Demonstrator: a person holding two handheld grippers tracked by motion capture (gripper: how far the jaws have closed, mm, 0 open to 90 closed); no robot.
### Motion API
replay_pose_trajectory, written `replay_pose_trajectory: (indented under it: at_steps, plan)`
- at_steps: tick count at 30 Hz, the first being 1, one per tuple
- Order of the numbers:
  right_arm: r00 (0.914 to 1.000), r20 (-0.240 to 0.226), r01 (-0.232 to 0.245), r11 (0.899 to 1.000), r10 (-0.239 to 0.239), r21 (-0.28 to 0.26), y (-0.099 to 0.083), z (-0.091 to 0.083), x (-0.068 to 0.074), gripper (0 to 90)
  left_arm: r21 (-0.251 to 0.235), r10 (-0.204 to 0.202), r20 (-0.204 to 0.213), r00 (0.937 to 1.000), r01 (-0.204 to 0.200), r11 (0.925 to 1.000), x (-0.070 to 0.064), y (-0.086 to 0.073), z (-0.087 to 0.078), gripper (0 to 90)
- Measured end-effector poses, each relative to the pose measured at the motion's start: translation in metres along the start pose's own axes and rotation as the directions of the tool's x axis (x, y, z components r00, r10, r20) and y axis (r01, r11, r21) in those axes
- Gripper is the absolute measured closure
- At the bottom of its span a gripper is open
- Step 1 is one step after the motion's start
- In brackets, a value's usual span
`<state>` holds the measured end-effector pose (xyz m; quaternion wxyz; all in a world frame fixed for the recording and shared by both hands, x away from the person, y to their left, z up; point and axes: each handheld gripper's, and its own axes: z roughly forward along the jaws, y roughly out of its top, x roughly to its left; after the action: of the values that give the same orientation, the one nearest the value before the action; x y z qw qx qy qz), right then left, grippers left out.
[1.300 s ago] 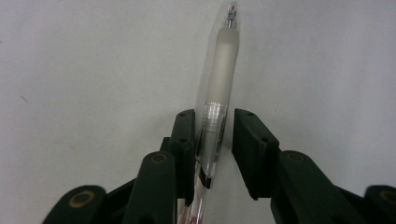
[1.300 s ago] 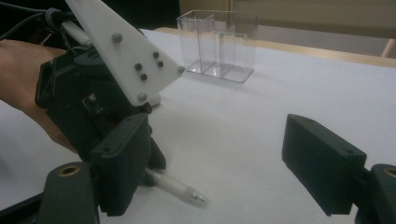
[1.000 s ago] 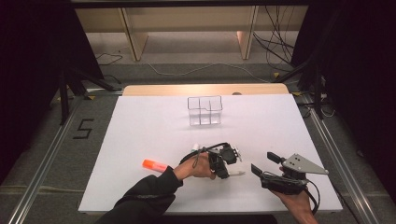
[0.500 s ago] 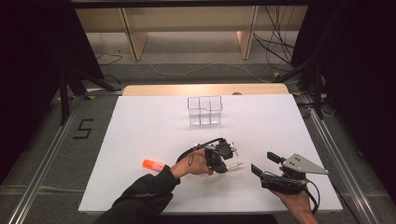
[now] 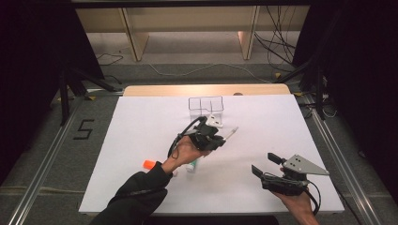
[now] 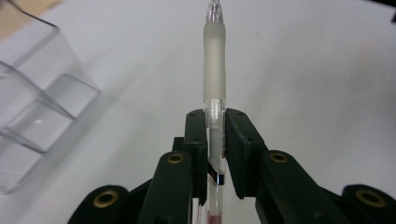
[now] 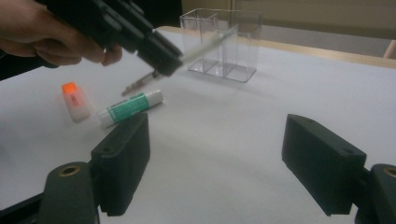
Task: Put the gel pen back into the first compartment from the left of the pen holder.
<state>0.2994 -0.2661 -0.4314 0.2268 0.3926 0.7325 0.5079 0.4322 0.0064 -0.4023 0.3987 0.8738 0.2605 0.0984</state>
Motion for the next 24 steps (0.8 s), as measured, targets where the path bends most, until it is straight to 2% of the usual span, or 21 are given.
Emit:
replay_pose_trajectory:
  at_steps: [1, 2, 3, 9, 10, 11, 12, 14, 18, 20, 21, 22, 24]
  plan:
    - [1.0000, 0.000, -0.001, 1.000, 0.001, 0.001, 0.000, 0.000, 0.000, 24.4, 0.000, 0.000, 0.000, 1.0000, 0.000, 1.0000, 0.000, 0.000, 0.000, 79.0]
    - [1.0000, 0.000, -0.003, 1.000, 0.003, 0.001, 0.000, 0.000, 0.000, 24.4, -0.045, -0.031, -0.022, 0.9993, 0.030, 0.9985, 0.006, 0.000, -0.005, 79.0]
    - [1.0000, 0.001, -0.005, 1.000, 0.005, 0.002, 0.000, 0.000, 0.000, 24.4, -0.065, -0.048, -0.032, 0.9983, 0.046, 0.9968, 0.008, -0.001, -0.007, 79.0]
    - [1.0000, -0.002, 0.001, 1.000, -0.001, 0.000, 0.000, 0.001, 0.000, 24.4, -0.138, -0.091, -0.075, 0.9930, 0.080, 0.9872, 0.019, -0.001, -0.019, 79.0]
    - [1.0000, -0.003, 0.001, 1.000, -0.001, 0.001, 0.000, 0.001, 0.000, 24.4, -0.138, -0.091, -0.075, 0.9930, 0.080, 0.9872, 0.019, -0.001, -0.019, 79.0]
    - [1.0000, -0.003, 0.000, 1.000, 0.000, 0.001, -0.001, 0.001, 0.000, 24.4, -0.151, -0.101, -0.077, 0.9919, 0.089, 0.9846, 0.020, -0.001, -0.020, 79.0]
    - [1.0000, -0.003, 0.000, 1.000, 0.000, 0.001, -0.001, 0.001, 0.000, 24.4, -0.181, -0.117, -0.088, 0.9892, 0.100, 0.9784, 0.023, 0.000, -0.023, 79.0]
    - [1.0000, -0.003, -0.005, 1.000, 0.005, 0.002, 0.000, 0.001, 0.000, 24.4, -0.198, -0.124, -0.100, 0.9872, 0.102, 0.9749, 0.026, -0.001, -0.024, 79.0]
    - [1.0000, -0.002, -0.005, 1.000, 0.005, 0.005, -0.001, 0.001, 0.000, 24.4, -0.233, -0.169, -0.097, 0.9808, 0.142, 0.9619, 0.035, -0.003, -0.027, 79.0]
    - [1.0000, -0.002, -0.008, 1.000, 0.008, 0.006, -0.001, 0.002, 0.000, 24.4, -0.259, -0.184, -0.110, 0.9768, 0.150, 0.9542, 0.040, -0.003, -0.029, 79.0]
    - [0.9999, -0.003, -0.011, 1.000, 0.011, 0.009, -0.001, 0.002, 0.000, 24.4, -0.259, -0.184, -0.110, 0.9768, 0.150, 0.9542, 0.040, -0.003, -0.029, 79.0]
    - [0.9999, -0.005, -0.009, 1.000, 0.009, 0.009, -0.001, 0.002, 0.000, 24.4, -0.282, -0.202, -0.115, 0.9726, 0.163, 0.9453, 0.044, -0.004, -0.030, 79.0]
    - [0.9999, -0.005, -0.010, 1.000, 0.010, 0.008, -0.001, 0.003, 0.000, 24.4, -0.303, -0.216, -0.125, 0.9684, 0.170, 0.9378, 0.047, -0.004, -0.033, 79.0]
